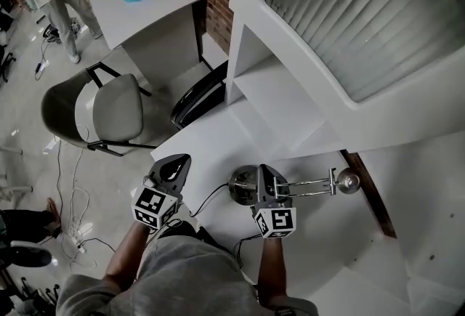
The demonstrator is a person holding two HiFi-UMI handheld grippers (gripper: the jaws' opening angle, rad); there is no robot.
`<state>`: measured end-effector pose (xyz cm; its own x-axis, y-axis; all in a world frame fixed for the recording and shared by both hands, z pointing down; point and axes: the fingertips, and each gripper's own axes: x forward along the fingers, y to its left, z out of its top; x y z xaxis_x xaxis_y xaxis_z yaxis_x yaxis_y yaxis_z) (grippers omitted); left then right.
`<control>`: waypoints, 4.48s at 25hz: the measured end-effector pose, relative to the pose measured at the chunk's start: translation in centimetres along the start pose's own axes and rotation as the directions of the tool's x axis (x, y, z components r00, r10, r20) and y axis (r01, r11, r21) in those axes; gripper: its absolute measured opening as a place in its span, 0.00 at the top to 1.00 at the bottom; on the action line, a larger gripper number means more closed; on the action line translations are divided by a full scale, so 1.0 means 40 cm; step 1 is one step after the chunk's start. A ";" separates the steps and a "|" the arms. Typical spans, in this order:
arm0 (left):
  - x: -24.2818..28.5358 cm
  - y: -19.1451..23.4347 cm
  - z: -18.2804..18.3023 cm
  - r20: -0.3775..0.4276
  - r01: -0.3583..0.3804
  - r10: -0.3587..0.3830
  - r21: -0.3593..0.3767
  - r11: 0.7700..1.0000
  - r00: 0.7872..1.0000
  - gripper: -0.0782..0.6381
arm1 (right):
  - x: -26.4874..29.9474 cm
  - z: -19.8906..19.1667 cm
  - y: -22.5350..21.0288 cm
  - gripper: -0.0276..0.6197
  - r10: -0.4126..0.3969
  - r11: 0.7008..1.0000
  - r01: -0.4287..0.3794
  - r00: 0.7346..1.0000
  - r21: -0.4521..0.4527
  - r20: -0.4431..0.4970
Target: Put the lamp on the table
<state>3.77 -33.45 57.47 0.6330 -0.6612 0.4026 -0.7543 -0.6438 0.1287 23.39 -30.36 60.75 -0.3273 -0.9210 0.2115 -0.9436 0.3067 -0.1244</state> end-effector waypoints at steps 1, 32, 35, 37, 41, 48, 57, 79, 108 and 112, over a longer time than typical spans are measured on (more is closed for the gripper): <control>-0.002 0.003 -0.002 -0.002 -0.004 0.004 -0.002 1.000 1.000 0.89 | 0.000 -0.001 0.003 0.93 -0.001 1.000 0.001 1.000 -0.004 -0.001; -0.091 0.031 -0.009 0.038 -0.066 0.067 -0.023 0.998 0.997 0.89 | 0.035 -0.025 0.092 0.93 -0.017 0.989 0.014 1.000 -0.148 -0.018; -0.098 0.029 -0.011 0.043 -0.070 0.071 -0.025 0.997 0.997 0.89 | 0.035 -0.028 0.090 0.93 -0.019 0.989 0.016 1.000 -0.150 -0.018; -0.103 0.030 -0.010 0.049 -0.076 0.077 -0.025 0.997 0.996 0.89 | 0.037 -0.031 0.089 0.93 -0.022 0.988 0.019 1.000 -0.152 -0.017; -0.116 0.030 -0.019 0.047 -0.077 0.079 -0.034 0.996 0.996 0.89 | 0.038 -0.030 0.091 0.93 -0.033 0.986 0.030 0.999 -0.162 -0.015; -0.126 0.022 -0.014 0.060 -0.067 0.068 -0.028 0.997 0.996 0.89 | 0.031 -0.027 0.083 0.92 -0.038 0.994 0.039 0.999 -0.102 0.015; -0.134 0.032 -0.009 0.068 -0.063 0.065 -0.025 0.998 0.996 0.89 | 0.026 -0.019 0.087 0.61 0.017 0.999 -0.015 0.999 -0.035 0.044; -0.207 -0.008 -0.030 0.083 -0.030 0.031 -0.017 0.999 0.996 0.89 | -0.064 -0.022 0.121 0.58 -0.044 0.997 0.046 0.998 -0.055 0.042; -0.381 -0.079 -0.052 0.123 0.000 0.000 0.004 1.000 0.992 0.89 | -0.277 0.043 0.199 0.72 -0.157 0.979 0.168 0.982 -0.115 0.104; -0.406 -0.092 -0.059 0.132 0.016 -0.017 0.008 1.000 0.991 0.89 | -0.313 0.059 0.229 0.77 -0.172 0.975 0.186 0.978 -0.122 0.117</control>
<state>-4.16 -19.43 52.60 0.6630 -0.6954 0.2771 -0.7428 -0.6572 0.1278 18.96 -16.57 54.67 -0.1516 -0.9818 0.1144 -0.9870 0.1566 0.0364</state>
